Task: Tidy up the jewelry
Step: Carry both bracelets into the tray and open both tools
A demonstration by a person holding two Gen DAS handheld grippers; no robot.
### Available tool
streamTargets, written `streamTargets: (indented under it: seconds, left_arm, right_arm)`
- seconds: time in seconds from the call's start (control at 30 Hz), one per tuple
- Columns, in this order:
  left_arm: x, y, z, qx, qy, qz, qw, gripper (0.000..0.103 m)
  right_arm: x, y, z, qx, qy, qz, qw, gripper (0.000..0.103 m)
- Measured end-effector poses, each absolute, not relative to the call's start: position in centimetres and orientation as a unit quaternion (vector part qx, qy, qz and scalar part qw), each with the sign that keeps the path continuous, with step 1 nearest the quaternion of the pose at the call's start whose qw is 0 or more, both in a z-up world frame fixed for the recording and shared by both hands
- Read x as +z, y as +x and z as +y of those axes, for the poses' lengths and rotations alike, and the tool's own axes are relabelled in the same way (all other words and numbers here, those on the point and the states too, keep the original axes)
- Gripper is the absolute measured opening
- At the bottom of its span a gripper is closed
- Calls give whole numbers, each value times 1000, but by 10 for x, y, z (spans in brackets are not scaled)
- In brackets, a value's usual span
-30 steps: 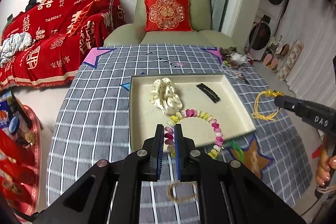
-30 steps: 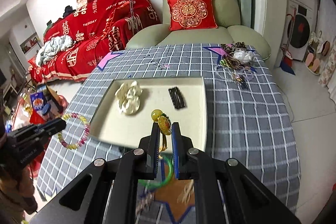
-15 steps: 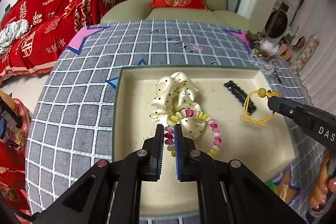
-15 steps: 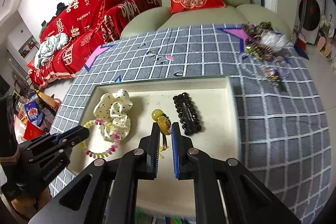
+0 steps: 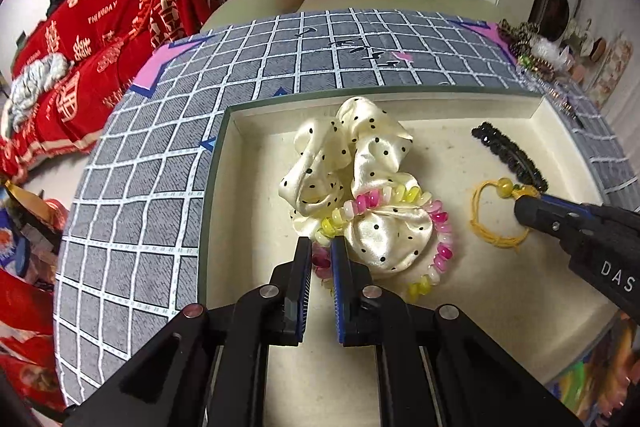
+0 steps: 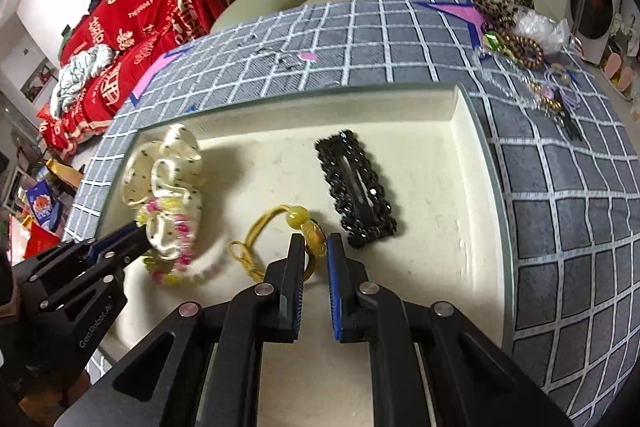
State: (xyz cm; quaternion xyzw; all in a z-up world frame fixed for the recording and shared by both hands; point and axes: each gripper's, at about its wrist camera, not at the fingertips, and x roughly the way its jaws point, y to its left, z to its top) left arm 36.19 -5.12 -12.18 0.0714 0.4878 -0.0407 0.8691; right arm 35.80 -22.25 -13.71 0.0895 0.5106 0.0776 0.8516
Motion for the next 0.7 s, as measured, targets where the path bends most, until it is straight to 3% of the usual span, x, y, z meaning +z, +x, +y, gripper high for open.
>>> streamTargets:
  seconds: [0.23, 0.33, 0.37, 0.4, 0.43, 0.7]
  left_arm:
    - [-114, 358, -55, -35, 91, 477, 874, 18]
    - [-110, 356, -54, -37, 87, 475, 875, 21]
    - [-109, 356, -54, -37, 84, 475, 875, 31]
    - [-107, 355, -53, -36, 81, 473, 877, 72]
    - [-104, 353, -52, -33, 77, 466, 881, 103]
    - [-79, 337, -50, -34, 71, 435, 897, 103]
  right_arm:
    - [-131, 355, -228, 80, 105, 510, 850, 13]
    - [-122, 349, -234, 87, 121, 502, 852, 20]
    - [-118, 346, -237, 86, 125, 499, 853, 26]
    - [-116, 345, -238, 85, 126, 496, 855, 29]
    - [-113, 343, -239, 84, 127, 494, 856, 34]
    - [-95, 332, -254, 73, 152, 483, 859, 35]
